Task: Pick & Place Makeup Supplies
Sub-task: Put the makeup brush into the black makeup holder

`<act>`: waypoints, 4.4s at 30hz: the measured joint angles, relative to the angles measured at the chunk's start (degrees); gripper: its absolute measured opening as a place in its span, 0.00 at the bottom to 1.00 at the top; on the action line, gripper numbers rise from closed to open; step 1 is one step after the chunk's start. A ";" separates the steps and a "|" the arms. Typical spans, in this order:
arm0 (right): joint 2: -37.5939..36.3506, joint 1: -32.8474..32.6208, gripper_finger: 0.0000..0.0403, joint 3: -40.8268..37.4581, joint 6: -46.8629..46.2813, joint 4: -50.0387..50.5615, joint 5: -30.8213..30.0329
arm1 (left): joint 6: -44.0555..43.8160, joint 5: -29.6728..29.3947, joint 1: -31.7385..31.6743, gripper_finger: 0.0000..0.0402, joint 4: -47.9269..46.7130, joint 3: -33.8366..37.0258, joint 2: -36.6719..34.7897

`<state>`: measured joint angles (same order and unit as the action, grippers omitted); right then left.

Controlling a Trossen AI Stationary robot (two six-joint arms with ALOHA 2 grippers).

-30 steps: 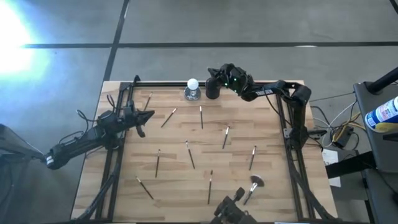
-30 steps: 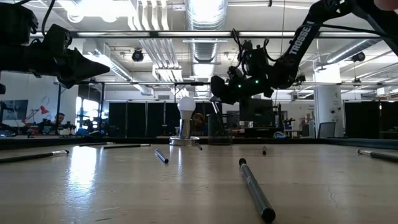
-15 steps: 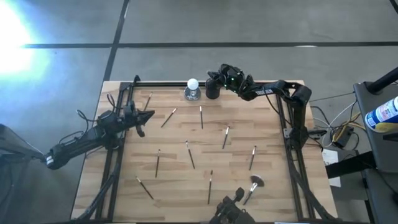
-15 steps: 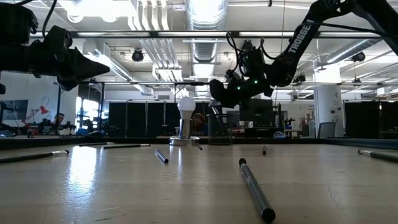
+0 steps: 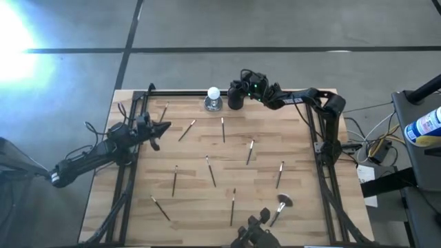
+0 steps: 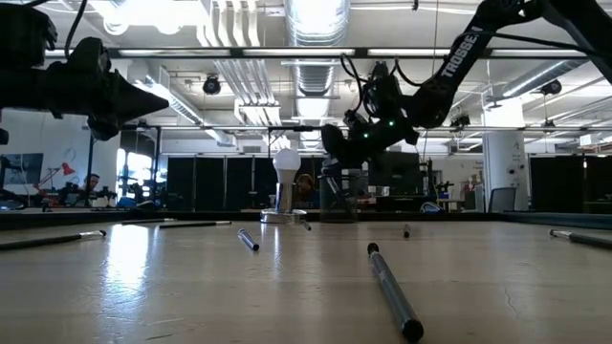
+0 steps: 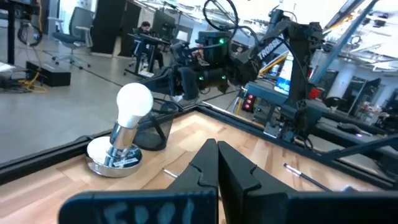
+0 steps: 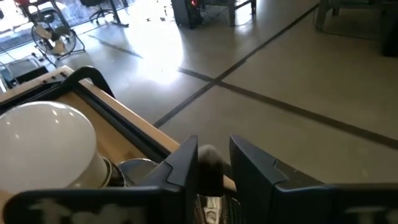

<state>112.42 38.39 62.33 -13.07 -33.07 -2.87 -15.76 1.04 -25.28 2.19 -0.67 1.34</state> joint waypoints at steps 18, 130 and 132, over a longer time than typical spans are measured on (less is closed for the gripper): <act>-18.35 -1.70 0.03 -5.37 8.09 20.67 0.03 | -5.76 -4.02 -0.02 0.00 0.74 -0.37 3.98; -19.91 -23.15 0.37 -21.75 -3.11 -20.77 14.93 | -3.41 10.08 7.93 0.00 68.14 -36.05 87.42; -19.89 -23.12 0.40 -21.34 -3.03 -21.54 14.93 | -3.35 10.45 8.11 0.00 68.15 -36.35 87.53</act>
<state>92.53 15.27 41.00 -16.10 -54.61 12.05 -19.11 11.49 -17.17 70.35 -37.02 88.87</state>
